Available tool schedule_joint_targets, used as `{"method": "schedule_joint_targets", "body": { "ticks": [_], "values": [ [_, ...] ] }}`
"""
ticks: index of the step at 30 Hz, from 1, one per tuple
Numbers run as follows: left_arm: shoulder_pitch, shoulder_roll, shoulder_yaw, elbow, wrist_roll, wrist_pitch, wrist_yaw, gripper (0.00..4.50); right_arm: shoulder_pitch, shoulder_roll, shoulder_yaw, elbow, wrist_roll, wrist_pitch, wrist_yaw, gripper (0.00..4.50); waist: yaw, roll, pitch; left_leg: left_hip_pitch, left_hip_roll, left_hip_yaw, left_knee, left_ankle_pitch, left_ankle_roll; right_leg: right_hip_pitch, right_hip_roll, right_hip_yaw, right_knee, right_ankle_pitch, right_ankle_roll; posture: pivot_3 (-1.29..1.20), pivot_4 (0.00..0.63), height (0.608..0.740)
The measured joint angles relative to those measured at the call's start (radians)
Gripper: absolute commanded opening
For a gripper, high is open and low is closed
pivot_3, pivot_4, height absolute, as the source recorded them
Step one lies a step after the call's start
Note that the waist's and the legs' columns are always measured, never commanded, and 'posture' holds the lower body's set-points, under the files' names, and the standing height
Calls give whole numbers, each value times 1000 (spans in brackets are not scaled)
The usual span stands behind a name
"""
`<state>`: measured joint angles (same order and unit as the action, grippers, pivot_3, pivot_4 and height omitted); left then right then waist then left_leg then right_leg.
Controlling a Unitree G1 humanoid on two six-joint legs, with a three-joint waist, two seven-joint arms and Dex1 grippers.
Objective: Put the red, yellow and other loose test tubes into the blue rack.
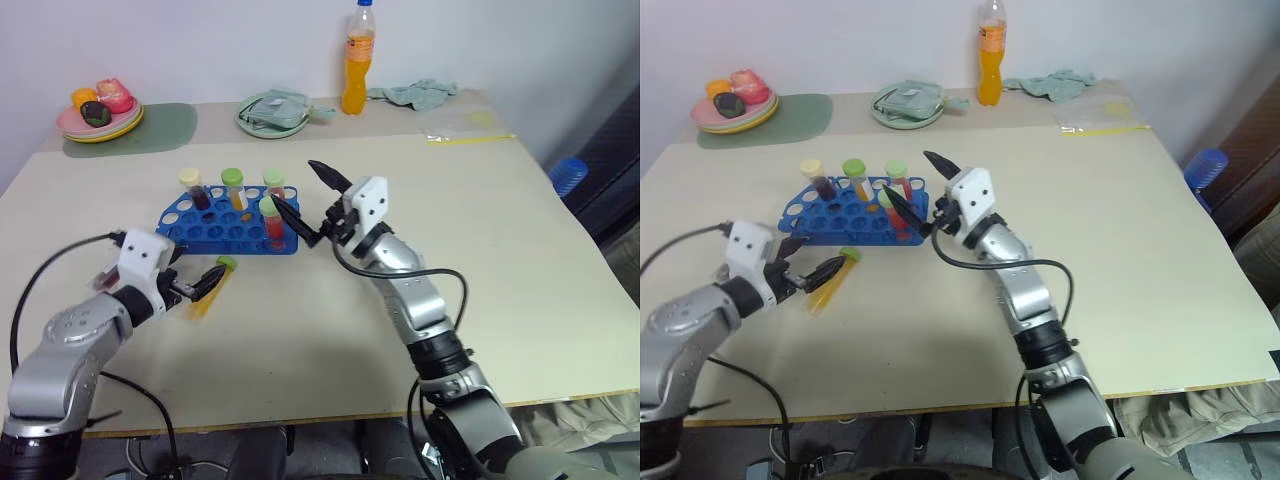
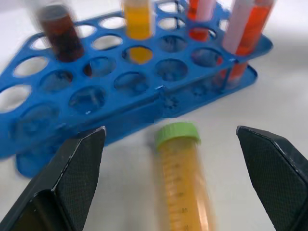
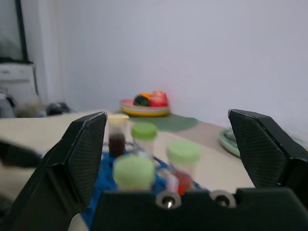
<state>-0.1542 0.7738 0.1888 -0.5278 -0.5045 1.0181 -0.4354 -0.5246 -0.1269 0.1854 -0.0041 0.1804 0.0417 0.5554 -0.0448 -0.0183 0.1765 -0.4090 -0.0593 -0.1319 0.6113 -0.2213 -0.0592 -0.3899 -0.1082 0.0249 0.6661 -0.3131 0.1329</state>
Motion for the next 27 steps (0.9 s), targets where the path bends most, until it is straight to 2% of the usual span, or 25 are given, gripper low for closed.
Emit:
{"method": "schedule_joint_targets", "body": {
  "ticks": [1,4,6,10,13,19,22,27],
  "values": [
    [-37,1,-10,-20,-14,79,15,4500,10,-25,-2,-24,2,16,15,4452,-2,0,0,0,0,1,0,0,0,0,1,1,0,0,0,0,150,740],
    [-249,-101,-15,-23,-96,448,84,4500,50,-113,0,-102,15,73,79,4452,1,0,1,0,2,0,2,0,0,1,4,0,0,0,0,0,150,740],
    [-314,-90,-37,10,-147,547,125,4500,72,-144,5,-151,27,99,114,4452,-8,0,0,0,3,1,1,0,0,0,5,1,0,0,0,0,150,740],
    [-394,-8,-107,153,-315,588,268,4500,118,-234,-6,-229,49,151,168,4452,-10,0,0,0,4,0,1,0,0,0,5,1,0,0,0,0,150,740],
    [-445,43,-174,226,-453,588,395,4500,133,-250,-6,-267,61,179,178,4452,-1,-1,1,0,4,0,1,0,0,0,5,1,0,0,0,0,150,740],
    [-486,88,-216,342,-703,588,640,4500,165,-264,6,-301,56,196,178,4452,6,-1,1,0,3,0,2,0,0,0,3,2,-1,0,0,0,150,740],
    [-489,91,-224,382,-789,588,737,3762,170,-276,23,-317,55,204,190,4500,6,-1,1,0,3,0,2,0,-1,0,3,2,-1,0,0,0,150,740],
    [-486,94,-228,429,-893,588,868,1212,197,-334,41,-352,86,284,255,4500,6,-1,0,0,3,0,2,0,-1,0,3,2,0,0,0,0,150,740]
  ]
}}
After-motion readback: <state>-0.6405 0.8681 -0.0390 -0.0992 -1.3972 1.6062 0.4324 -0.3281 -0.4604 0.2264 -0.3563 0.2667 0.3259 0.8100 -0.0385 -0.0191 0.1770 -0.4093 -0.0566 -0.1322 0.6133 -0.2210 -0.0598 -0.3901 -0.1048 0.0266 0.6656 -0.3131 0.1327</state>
